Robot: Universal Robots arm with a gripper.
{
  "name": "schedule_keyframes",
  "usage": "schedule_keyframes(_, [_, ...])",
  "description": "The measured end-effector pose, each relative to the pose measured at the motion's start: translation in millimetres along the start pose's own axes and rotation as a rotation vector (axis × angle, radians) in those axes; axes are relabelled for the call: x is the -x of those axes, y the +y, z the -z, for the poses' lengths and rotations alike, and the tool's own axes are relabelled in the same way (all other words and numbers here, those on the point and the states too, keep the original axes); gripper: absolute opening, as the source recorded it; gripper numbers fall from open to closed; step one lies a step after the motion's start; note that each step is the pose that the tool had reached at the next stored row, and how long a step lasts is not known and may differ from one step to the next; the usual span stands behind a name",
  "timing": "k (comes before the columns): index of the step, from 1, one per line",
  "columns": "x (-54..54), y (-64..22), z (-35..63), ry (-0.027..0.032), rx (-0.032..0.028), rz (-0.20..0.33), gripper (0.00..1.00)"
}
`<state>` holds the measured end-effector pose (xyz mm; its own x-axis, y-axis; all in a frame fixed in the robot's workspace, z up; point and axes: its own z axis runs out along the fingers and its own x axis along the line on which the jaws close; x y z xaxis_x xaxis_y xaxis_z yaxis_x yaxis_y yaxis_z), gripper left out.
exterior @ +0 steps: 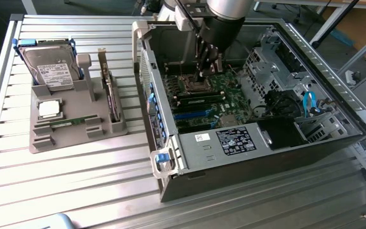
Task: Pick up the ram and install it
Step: 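Press down the ram until it locks into place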
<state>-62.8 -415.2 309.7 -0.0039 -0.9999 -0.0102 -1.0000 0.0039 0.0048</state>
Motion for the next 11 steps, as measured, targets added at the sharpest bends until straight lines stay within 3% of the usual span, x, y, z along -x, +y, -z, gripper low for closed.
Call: schedule_keyframes(11, [0.2,-0.2,20.6,0.0000,0.0000,0.000,0.10])
